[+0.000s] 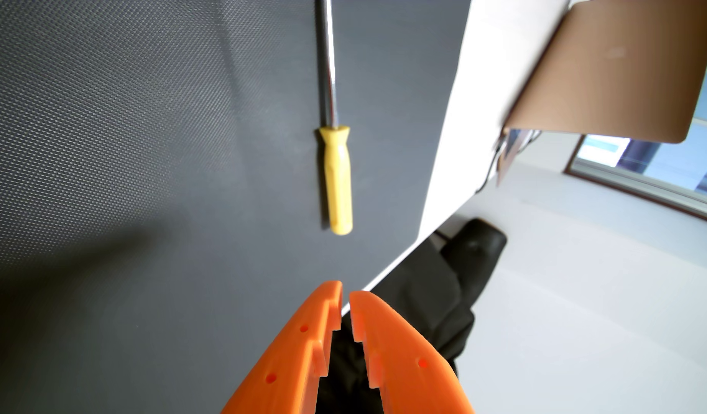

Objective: Grab the yellow screwdriver

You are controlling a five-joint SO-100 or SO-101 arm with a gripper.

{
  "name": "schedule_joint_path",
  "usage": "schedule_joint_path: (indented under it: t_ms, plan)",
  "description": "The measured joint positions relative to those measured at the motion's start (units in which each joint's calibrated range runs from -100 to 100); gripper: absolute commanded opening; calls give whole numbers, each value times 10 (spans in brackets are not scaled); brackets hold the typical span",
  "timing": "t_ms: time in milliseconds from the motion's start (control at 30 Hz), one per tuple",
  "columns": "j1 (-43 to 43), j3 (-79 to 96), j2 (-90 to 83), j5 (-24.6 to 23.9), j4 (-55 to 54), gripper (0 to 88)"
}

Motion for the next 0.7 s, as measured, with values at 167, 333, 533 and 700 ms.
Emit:
schedule_joint_path:
  t_ms: [167,333,533,700]
  plan:
    - [10,-27,35,-16,0,14]
    - [13,-84,118,-17,0,14]
    - [13,-165,250,-17,-1,15]
    - [13,-222,352,-17,-1,15]
